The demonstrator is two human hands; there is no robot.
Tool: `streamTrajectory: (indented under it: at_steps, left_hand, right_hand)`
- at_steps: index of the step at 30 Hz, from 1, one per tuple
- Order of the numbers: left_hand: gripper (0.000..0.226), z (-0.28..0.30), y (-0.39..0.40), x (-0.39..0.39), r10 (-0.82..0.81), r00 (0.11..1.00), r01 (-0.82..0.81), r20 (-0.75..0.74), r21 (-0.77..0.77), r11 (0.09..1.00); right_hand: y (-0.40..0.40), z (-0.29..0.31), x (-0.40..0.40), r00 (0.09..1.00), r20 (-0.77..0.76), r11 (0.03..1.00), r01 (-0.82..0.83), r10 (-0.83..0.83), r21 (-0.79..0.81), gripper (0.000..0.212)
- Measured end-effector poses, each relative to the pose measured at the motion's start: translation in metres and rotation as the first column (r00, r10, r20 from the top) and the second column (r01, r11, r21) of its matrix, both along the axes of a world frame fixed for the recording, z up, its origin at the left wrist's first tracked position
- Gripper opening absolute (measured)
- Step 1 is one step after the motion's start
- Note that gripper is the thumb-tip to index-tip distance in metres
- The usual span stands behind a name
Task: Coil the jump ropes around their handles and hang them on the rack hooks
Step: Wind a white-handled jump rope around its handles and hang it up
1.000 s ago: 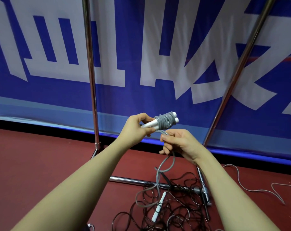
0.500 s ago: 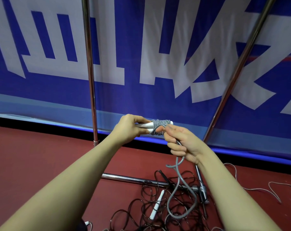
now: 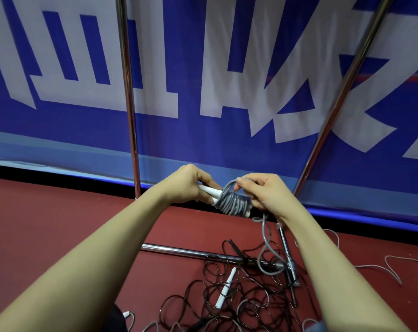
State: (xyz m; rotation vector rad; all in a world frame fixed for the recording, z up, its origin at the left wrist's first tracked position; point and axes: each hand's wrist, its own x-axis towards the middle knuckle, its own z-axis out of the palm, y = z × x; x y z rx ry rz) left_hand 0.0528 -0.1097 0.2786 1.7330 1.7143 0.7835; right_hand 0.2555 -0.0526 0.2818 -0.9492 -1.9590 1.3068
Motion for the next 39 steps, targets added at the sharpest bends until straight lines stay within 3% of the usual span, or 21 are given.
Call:
streamTrajectory:
  at_steps: [3, 6, 9, 12, 15, 18, 27, 32, 39]
  left_hand:
    - [0.023, 0.006, -0.004, 0.005, -0.145, 0.987, 0.151, 0.073, -0.091, 0.984]
    - [0.025, 0.010, -0.007, 0.007, -0.189, 0.964, 0.210, 0.185, -0.101, 0.972]
    - [0.027, 0.011, -0.007, 0.006, -0.172, 0.937, 0.194, 0.304, -0.044, 0.980]
    - [0.022, 0.012, -0.004, 0.010, -0.147, 0.882, 0.147, 0.448, 0.035, 0.989]
    - [0.020, 0.010, 0.002, 0.020, -0.136, 0.764, 0.094, 0.630, 0.099, 0.991]
    - [0.019, 0.011, 0.006, 0.030, -0.064, 0.691, -0.019, 0.720, 0.107, 0.994]
    - [0.011, 0.008, 0.013, 0.049, 0.236, 0.723, -0.398, 0.649, 0.112, 0.910]
    - [0.017, -0.002, 0.015, 0.050, 0.253, 0.827, -0.397, 0.502, 0.202, 0.895]
    - [0.014, -0.005, 0.015, 0.036, 0.289, 0.902, -0.380, 0.321, 0.271, 0.884]
  right_hand:
    - [0.001, 0.001, 0.003, 0.998, -0.030, 0.995, 0.057, -0.055, 0.078, 0.016]
    - [0.003, -0.001, 0.004, 0.994, -0.071, 0.993, 0.094, -0.089, 0.076, 0.011]
    - [0.005, -0.003, 0.003, 0.984, -0.135, 0.993, 0.115, -0.114, 0.004, 0.008]
    - [0.014, -0.006, -0.001, 0.947, -0.240, 0.956, 0.152, -0.214, -0.251, 0.017]
    - [0.016, -0.012, -0.002, 0.953, -0.192, 0.960, 0.194, -0.233, -0.200, 0.012]
    - [0.015, -0.020, -0.002, 0.976, -0.212, 0.986, 0.021, -0.056, -0.166, 0.024]
    - [0.013, -0.024, -0.003, 0.961, -0.264, 0.935, -0.168, 0.085, -0.313, 0.025]
    - [0.010, -0.029, -0.001, 0.975, -0.184, 0.931, -0.180, 0.126, -0.318, 0.022]
    - [0.006, -0.022, 0.005, 0.960, -0.126, 0.910, -0.279, 0.251, -0.308, 0.021]
